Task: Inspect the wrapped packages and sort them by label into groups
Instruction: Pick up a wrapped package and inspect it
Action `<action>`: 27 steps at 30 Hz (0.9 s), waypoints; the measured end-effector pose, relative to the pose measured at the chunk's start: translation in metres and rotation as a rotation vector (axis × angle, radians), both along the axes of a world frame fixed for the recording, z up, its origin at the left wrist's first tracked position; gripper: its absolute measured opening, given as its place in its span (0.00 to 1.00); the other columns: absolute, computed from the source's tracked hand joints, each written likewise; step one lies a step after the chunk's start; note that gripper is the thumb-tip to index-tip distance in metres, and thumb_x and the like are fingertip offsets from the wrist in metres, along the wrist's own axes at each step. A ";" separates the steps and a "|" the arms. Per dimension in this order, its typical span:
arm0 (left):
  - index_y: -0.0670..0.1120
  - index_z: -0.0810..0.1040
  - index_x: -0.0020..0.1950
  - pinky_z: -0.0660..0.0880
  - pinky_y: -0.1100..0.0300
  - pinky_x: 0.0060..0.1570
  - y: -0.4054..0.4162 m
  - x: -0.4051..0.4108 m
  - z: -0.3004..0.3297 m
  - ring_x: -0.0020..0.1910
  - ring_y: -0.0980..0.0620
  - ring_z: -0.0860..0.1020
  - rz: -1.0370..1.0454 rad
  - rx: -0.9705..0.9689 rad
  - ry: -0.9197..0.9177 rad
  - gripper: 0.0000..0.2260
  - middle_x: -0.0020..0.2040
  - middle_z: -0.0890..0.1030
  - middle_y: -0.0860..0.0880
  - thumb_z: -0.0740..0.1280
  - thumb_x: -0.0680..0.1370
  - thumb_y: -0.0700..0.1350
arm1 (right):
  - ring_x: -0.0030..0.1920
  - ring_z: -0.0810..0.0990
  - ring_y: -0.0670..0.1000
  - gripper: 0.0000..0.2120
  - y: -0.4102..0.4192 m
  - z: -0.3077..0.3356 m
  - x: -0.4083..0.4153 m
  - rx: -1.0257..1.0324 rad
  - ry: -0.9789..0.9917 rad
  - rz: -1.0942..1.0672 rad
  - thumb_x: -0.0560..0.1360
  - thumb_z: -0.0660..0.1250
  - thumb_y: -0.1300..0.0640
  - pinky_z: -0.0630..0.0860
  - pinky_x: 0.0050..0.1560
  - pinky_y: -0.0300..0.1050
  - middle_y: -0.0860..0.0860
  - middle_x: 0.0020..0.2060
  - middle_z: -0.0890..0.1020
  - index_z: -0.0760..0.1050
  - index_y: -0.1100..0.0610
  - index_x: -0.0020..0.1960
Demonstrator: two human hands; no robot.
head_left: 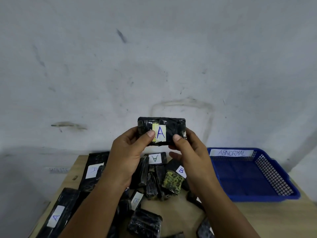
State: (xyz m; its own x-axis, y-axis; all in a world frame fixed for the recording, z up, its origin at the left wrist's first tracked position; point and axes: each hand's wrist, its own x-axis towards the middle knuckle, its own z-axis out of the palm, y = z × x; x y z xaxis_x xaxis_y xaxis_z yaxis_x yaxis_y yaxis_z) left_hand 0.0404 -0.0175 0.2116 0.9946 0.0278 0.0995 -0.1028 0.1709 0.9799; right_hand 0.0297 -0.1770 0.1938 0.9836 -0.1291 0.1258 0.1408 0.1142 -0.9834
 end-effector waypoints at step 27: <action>0.65 0.72 0.72 0.70 0.62 0.64 0.009 0.004 0.008 0.64 0.69 0.76 -0.156 0.370 -0.081 0.32 0.60 0.83 0.65 0.76 0.69 0.62 | 0.41 0.83 0.39 0.07 -0.017 0.021 -0.003 0.028 0.022 -0.104 0.81 0.68 0.52 0.81 0.50 0.41 0.45 0.43 0.87 0.84 0.45 0.56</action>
